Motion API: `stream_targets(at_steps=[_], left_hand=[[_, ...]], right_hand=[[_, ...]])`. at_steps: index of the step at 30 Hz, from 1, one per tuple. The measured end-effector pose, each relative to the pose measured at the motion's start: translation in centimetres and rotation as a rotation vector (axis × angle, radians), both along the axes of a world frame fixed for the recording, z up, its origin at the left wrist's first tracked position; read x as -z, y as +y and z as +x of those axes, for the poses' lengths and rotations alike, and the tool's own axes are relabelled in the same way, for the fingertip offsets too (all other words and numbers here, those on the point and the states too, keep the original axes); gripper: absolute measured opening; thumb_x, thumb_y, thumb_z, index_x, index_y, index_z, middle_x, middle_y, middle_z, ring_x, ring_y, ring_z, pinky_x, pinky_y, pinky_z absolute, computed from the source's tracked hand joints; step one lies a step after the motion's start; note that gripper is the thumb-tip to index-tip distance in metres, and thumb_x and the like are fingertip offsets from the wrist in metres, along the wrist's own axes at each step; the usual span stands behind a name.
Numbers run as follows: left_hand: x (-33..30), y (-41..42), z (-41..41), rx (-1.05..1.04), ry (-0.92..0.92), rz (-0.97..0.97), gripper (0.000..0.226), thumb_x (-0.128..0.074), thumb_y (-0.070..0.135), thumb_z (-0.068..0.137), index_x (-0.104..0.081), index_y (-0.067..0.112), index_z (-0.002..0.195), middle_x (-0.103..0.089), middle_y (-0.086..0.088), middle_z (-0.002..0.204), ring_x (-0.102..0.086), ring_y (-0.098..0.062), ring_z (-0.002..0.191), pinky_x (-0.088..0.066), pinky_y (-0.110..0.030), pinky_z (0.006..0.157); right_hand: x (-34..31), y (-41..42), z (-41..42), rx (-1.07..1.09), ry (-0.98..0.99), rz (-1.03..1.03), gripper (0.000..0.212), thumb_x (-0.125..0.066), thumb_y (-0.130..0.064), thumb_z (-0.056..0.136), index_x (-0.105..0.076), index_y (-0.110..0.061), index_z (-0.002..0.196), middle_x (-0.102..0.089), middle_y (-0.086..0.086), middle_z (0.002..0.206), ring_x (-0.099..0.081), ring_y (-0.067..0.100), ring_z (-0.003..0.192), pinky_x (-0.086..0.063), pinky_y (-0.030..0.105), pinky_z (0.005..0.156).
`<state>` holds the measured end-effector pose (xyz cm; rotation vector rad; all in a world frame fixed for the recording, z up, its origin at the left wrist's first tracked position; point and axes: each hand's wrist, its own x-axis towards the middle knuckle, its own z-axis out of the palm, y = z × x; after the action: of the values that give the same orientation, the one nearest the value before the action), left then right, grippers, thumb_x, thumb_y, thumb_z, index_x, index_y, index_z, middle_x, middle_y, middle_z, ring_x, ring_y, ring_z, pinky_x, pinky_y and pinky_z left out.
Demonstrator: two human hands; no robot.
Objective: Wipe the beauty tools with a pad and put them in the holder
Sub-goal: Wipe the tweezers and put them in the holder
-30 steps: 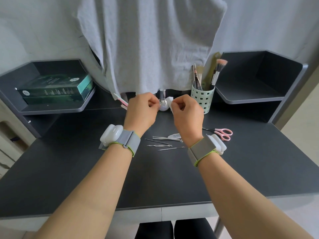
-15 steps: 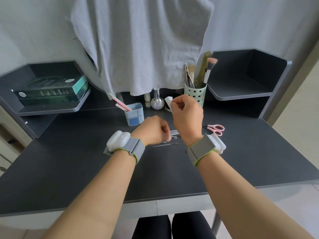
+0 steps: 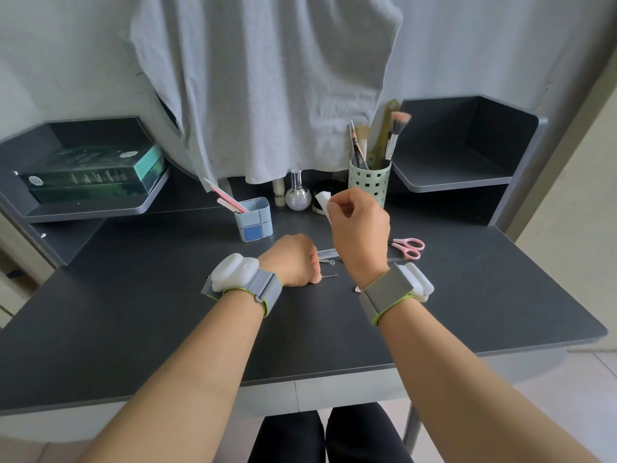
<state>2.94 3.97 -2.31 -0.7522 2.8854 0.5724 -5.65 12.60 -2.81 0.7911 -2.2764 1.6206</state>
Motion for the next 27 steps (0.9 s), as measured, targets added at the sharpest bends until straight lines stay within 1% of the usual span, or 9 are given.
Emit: stream_targets(at_steps=[2,7,11,13,15,18,21,23,27], left_hand=[[0.1,0.0,-0.1,0.000,-0.020,-0.006,0.015,-0.067,0.021,0.084,-0.075,0.010,0.092,-0.074,-0.007,0.096,-0.068,-0.027,0.094,-0.059,-0.036,0.085],[0.4,0.0,-0.1,0.014,-0.058,-0.014,0.017,-0.062,0.022,0.088,-0.071,0.008,0.088,-0.072,-0.011,0.092,-0.068,-0.031,0.090,-0.056,-0.034,0.075],[0.4,-0.2,0.3,0.023,-0.017,-0.008,0.020,-0.055,0.019,0.091,-0.067,0.007,0.081,-0.070,-0.013,0.090,-0.067,-0.033,0.088,-0.054,-0.036,0.071],[0.1,-0.2,0.6,0.015,0.056,-0.006,0.021,-0.051,0.018,0.093,-0.069,0.007,0.087,-0.070,-0.012,0.093,-0.066,-0.032,0.089,-0.054,-0.037,0.071],[-0.2,-0.3,0.8,-0.017,0.153,0.003,0.019,-0.050,0.018,0.096,-0.069,0.011,0.093,-0.069,-0.006,0.098,-0.064,-0.026,0.090,-0.050,-0.032,0.069],[-0.5,-0.6,0.9,-0.102,0.335,0.030,0.015,-0.052,0.016,0.096,-0.067,0.015,0.097,-0.067,-0.002,0.101,-0.061,-0.022,0.094,-0.049,-0.030,0.075],[-0.6,-1.1,0.9,-0.153,0.461,0.047,0.011,-0.055,0.014,0.095,-0.066,0.016,0.100,-0.066,0.000,0.102,-0.059,-0.020,0.096,-0.047,-0.031,0.080],[-0.5,-1.4,0.9,-0.182,0.519,0.062,0.009,-0.057,0.014,0.096,-0.064,0.019,0.100,-0.064,0.001,0.099,-0.058,-0.019,0.094,-0.046,-0.029,0.081],[-0.4,-1.7,1.1,-0.267,0.623,0.122,0.010,-0.061,0.013,0.093,-0.065,0.019,0.100,-0.063,0.011,0.080,-0.063,-0.016,0.081,-0.050,-0.028,0.075]], right_hand=[[0.1,-0.1,0.0,0.003,-0.002,0.005,0.009,-0.061,-0.017,0.091,-0.070,-0.017,0.090,-0.068,-0.003,0.087,-0.062,0.022,0.088,-0.050,0.034,0.076],[0.5,-0.2,0.0,0.003,-0.006,0.007,0.008,-0.062,-0.016,0.091,-0.070,-0.017,0.090,-0.069,-0.001,0.087,-0.062,0.022,0.087,-0.051,0.036,0.077],[0.7,-0.3,0.0,0.005,-0.005,0.012,0.009,-0.062,-0.017,0.091,-0.071,-0.016,0.091,-0.069,0.001,0.088,-0.063,0.023,0.087,-0.052,0.039,0.077],[0.6,-0.3,0.0,0.005,-0.011,0.012,0.009,-0.061,-0.017,0.091,-0.071,-0.017,0.091,-0.069,0.000,0.089,-0.063,0.022,0.087,-0.052,0.039,0.079],[0.4,-0.3,-0.1,0.008,-0.023,0.002,0.010,-0.061,-0.018,0.091,-0.071,-0.017,0.091,-0.070,-0.001,0.089,-0.063,0.022,0.088,-0.053,0.039,0.079],[0.2,-0.1,-0.1,0.003,-0.064,-0.019,0.010,-0.061,-0.018,0.090,-0.072,-0.017,0.091,-0.071,-0.003,0.087,-0.064,0.019,0.085,-0.053,0.038,0.079],[-0.1,0.1,0.0,0.001,-0.139,-0.035,0.011,-0.061,-0.019,0.091,-0.072,-0.018,0.091,-0.071,-0.006,0.084,-0.064,0.016,0.082,-0.050,0.031,0.077],[-0.1,0.2,0.1,-0.003,-0.181,-0.043,0.011,-0.062,-0.020,0.092,-0.073,-0.019,0.092,-0.070,-0.008,0.082,-0.063,0.014,0.081,-0.047,0.027,0.075],[-0.2,0.1,0.3,-0.011,-0.258,-0.073,0.010,-0.063,-0.021,0.092,-0.073,-0.020,0.091,-0.070,-0.009,0.082,-0.063,0.011,0.081,-0.043,0.024,0.073]])
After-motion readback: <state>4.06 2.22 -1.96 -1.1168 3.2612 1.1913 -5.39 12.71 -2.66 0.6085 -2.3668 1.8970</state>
